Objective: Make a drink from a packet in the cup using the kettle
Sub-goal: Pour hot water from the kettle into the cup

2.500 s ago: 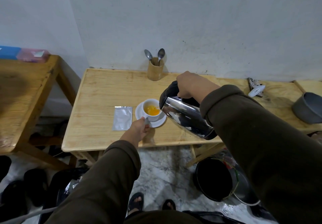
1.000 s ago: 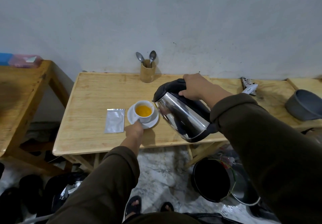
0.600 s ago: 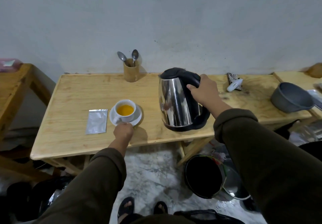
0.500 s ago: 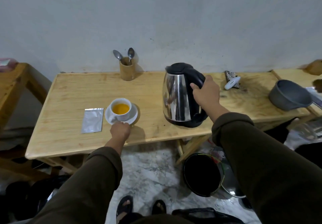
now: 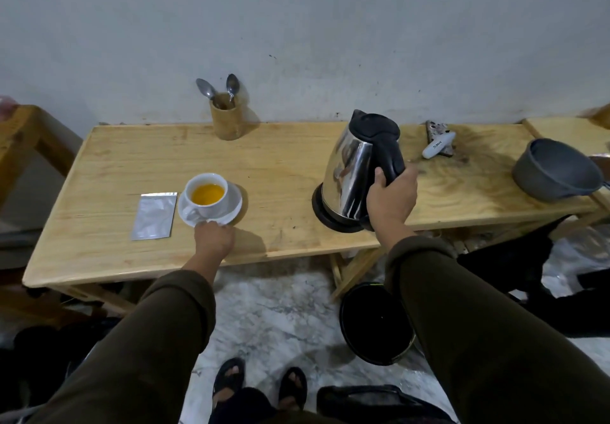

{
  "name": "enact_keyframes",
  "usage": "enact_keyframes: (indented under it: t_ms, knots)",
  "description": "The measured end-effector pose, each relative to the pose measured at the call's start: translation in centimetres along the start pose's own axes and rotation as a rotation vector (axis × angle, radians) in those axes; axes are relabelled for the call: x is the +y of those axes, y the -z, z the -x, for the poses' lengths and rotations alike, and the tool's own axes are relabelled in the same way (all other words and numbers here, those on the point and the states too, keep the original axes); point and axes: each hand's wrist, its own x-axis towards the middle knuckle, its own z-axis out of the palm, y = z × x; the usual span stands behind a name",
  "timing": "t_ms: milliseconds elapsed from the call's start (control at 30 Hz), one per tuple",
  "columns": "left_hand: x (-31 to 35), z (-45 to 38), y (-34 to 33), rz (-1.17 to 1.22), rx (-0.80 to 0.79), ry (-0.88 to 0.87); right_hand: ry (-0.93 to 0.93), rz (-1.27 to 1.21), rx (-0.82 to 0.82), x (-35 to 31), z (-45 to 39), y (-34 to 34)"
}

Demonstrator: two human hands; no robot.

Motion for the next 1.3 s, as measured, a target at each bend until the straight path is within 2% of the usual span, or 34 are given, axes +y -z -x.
enact_keyframes:
  t_ms: [100, 267, 367, 700, 967, 1167, 1300]
  knots:
    - [0.4, 0.8, 0.3, -0.044, 0.052, -0.073, 0.006, 0.000, -0.005, 0.7, -0.1, -0.3]
    - [0.4, 0.4, 0.2, 0.024, 0.038, 0.002, 0.019, -0.013, -0.037, 1.1, -0.1, -1.1]
    - [0.4, 0.6, 0.2, 0.022, 0.082, -0.029, 0.034, -0.021, -0.045, 1.6, 0.1, -1.4]
    - [0.4, 0.4, 0.1, -0.031, 0.043, -0.017, 0.022, -0.015, -0.073, 2.4, 0.8, -1.2]
    - [0.2, -0.4, 0.4, 0.048, -0.013, 0.053, -0.018, 0.047, -0.099, 1.7, 1.5, -1.1]
    - [-0.6, -0.7, 1.8, 0.010, -0.079, 0.040, 0.092, 0.195, 0.013, 0.1, 4.2, -1.4]
    - [-1.7, -0.4, 3.1, 0.063, -0.127, 0.020, 0.213, 0.265, 0.018, -1.8, 6.4, -2.3]
